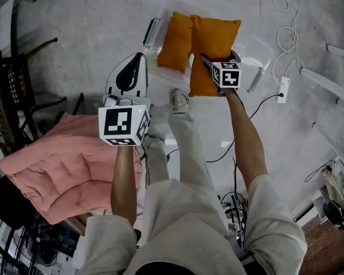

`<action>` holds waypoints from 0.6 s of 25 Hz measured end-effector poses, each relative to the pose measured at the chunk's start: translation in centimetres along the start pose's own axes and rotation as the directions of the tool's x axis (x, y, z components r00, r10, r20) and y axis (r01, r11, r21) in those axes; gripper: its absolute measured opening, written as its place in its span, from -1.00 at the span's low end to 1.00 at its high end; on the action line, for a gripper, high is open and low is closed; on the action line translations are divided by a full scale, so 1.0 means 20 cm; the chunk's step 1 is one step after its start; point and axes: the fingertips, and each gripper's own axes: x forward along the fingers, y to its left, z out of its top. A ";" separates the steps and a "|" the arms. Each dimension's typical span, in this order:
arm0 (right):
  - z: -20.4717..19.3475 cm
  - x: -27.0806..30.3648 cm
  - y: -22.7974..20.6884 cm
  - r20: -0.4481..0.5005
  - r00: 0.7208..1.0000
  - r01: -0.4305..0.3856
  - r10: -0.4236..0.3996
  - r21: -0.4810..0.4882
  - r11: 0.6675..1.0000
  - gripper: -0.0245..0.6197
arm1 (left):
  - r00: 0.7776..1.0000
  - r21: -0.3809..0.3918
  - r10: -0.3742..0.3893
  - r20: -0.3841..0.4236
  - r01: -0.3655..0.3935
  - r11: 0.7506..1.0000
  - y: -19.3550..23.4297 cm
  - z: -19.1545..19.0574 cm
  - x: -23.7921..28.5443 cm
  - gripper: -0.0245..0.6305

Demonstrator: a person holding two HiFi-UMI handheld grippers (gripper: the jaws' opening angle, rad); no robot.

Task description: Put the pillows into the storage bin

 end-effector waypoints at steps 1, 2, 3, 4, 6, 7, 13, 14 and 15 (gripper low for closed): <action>-0.04 0.03 0.00 -0.029 1.000 -0.003 0.003 0.005 1.000 0.70 | 1.000 -0.002 0.003 -0.005 -0.003 1.000 0.01 -0.01 0.00 -0.89; -0.07 0.05 0.00 -0.047 0.999 0.004 -0.004 0.004 1.000 0.71 | 1.000 -0.003 0.006 -0.010 -0.006 1.000 0.01 -0.02 -0.01 -0.89; -0.08 0.06 0.00 -0.050 0.999 0.016 -0.015 0.001 1.000 0.71 | 1.000 -0.004 0.009 -0.013 -0.009 1.000 0.02 -0.03 -0.01 -0.89; -0.08 0.06 0.01 -0.041 0.999 0.024 -0.024 0.002 1.000 0.71 | 1.000 -0.005 0.012 -0.014 -0.012 1.000 0.03 -0.03 -0.01 -0.89; -0.06 0.04 0.02 -0.014 1.000 0.024 -0.024 0.011 1.000 0.70 | 1.000 -0.008 0.019 -0.012 -0.019 1.000 0.04 -0.03 -0.02 -0.89; -0.06 0.03 0.03 -0.005 1.000 0.017 -0.017 0.014 1.000 0.70 | 1.000 -0.009 0.024 -0.010 -0.024 1.000 0.05 -0.03 -0.03 -0.89; 0.03 -0.12 0.20 0.087 0.996 -0.021 0.025 -0.043 0.999 0.63 | 0.998 -0.033 0.063 0.001 -0.063 0.998 0.10 -0.03 -0.16 -0.89; 0.05 -0.15 0.24 0.102 0.994 -0.025 0.031 -0.063 0.998 0.59 | 0.997 -0.038 0.072 0.001 -0.072 0.997 0.12 -0.03 -0.19 -0.89; 0.08 -0.18 0.28 0.116 0.993 -0.028 0.038 -0.086 0.996 0.57 | 0.997 -0.044 0.083 0.002 -0.083 0.996 0.14 -0.03 -0.22 -0.89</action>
